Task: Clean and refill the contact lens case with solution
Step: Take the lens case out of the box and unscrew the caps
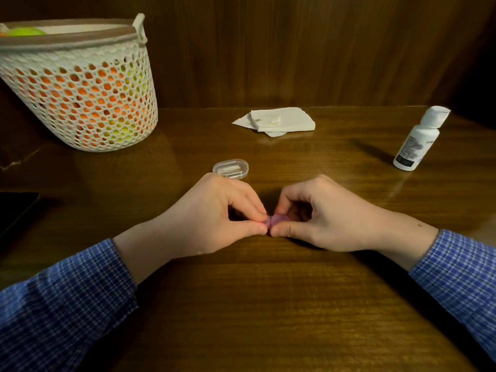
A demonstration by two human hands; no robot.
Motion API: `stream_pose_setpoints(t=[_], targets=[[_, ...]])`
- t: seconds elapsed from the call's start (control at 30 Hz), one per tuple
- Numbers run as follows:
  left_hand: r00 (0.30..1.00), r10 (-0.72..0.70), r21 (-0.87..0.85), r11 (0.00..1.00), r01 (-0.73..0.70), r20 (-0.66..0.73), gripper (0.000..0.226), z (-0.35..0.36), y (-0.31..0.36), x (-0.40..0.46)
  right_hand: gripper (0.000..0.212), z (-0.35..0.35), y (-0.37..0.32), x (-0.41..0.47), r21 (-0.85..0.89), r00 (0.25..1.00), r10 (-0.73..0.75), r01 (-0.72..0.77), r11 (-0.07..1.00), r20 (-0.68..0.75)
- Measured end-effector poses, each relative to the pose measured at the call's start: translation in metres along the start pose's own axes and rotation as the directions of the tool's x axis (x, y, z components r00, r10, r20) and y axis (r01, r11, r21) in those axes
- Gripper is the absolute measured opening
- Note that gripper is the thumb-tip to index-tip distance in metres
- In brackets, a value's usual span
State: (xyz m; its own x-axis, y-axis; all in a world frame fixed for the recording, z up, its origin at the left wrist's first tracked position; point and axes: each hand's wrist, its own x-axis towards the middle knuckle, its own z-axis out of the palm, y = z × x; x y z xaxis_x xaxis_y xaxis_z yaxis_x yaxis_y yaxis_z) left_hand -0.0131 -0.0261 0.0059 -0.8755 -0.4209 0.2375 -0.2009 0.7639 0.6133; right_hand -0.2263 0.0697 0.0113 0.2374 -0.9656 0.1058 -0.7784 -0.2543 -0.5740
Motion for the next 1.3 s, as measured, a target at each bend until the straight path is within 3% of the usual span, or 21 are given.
stream_pose_setpoints(t=[0.43, 0.8, 1.3], targets=[[1.000, 0.010, 0.002, 1.000, -0.010, 0.006, 0.016, -0.001, 0.001, 0.001, 0.017, -0.005, 0.004, 0.002, 0.082, 0.996, -0.051, 0.045, 0.996, 0.077], [0.998, 0.037, 0.049, 0.998, -0.034, -0.057, 0.013, 0.003, 0.003, -0.007, 0.032, 0.003, 0.001, -0.005, -0.036, 0.994, -0.039, 0.035, 0.999, -0.101], [1.000, 0.011, 0.036, 0.999, -0.011, -0.012, 0.014, -0.002, 0.006, -0.004, 0.040, 0.001, 0.003, -0.007, 0.108, 0.998, -0.013, 0.020, 0.994, -0.061]])
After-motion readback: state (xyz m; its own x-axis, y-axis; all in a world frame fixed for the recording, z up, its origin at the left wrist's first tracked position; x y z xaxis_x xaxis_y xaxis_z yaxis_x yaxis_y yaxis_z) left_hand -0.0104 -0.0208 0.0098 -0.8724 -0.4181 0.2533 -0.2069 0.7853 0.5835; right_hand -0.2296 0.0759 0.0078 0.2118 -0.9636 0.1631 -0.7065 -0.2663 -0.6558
